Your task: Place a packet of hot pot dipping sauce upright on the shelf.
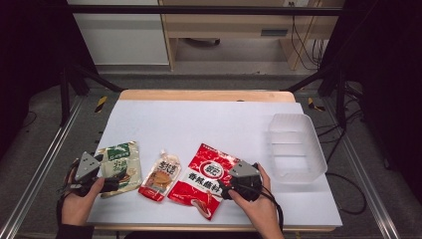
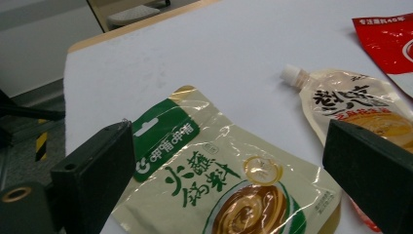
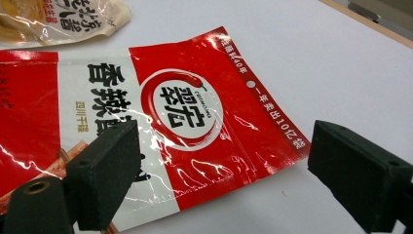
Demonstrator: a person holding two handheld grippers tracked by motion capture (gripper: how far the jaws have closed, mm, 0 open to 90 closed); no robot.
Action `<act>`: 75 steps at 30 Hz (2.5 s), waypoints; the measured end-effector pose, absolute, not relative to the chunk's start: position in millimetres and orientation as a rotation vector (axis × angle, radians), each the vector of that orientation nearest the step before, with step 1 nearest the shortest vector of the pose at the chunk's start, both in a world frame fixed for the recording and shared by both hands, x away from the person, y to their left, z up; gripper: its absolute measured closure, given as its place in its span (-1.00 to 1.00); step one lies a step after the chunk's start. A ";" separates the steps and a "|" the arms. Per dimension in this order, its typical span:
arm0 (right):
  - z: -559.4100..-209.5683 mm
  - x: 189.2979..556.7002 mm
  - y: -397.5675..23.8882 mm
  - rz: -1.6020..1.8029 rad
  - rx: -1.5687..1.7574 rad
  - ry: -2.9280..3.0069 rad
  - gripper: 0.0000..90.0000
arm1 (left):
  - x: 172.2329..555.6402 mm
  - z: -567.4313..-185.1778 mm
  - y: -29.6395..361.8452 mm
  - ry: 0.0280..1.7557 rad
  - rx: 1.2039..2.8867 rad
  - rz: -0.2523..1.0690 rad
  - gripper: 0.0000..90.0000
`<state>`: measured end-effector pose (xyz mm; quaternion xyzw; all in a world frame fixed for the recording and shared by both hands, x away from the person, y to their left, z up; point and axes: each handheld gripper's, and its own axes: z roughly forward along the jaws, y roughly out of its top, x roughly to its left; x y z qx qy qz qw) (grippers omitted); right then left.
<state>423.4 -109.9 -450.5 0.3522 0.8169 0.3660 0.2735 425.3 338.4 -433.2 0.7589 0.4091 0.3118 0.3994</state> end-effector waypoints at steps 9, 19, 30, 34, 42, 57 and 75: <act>-449.3 422.9 -112.9 0.977 0.966 2.196 -0.76 | 425.1 -431.9 347.7 1.052 1.905 0.786 -0.88; -449.3 422.3 -112.7 0.972 0.981 2.198 -0.80 | 427.8 -433.8 348.0 1.037 1.929 0.783 -0.90; -450.5 413.2 -112.5 0.984 0.976 2.212 -0.83 | 456.9 -429.6 359.6 1.055 1.961 0.785 -0.91; -451.0 409.5 -115.0 0.982 0.967 2.221 -0.83 | 468.6 -427.3 372.2 1.080 1.925 0.784 -0.91; -452.6 411.5 -115.6 0.964 0.981 2.223 -0.82 | 485.4 -435.6 394.4 1.096 1.967 0.760 -0.90; -457.7 413.2 -112.7 0.891 0.980 2.258 -0.79 | 507.5 -466.0 415.2 1.095 2.031 0.605 -0.78; -459.4 412.9 -108.8 0.864 0.955 2.279 -0.79 | 509.8 -476.4 408.9 1.106 2.050 0.507 -0.74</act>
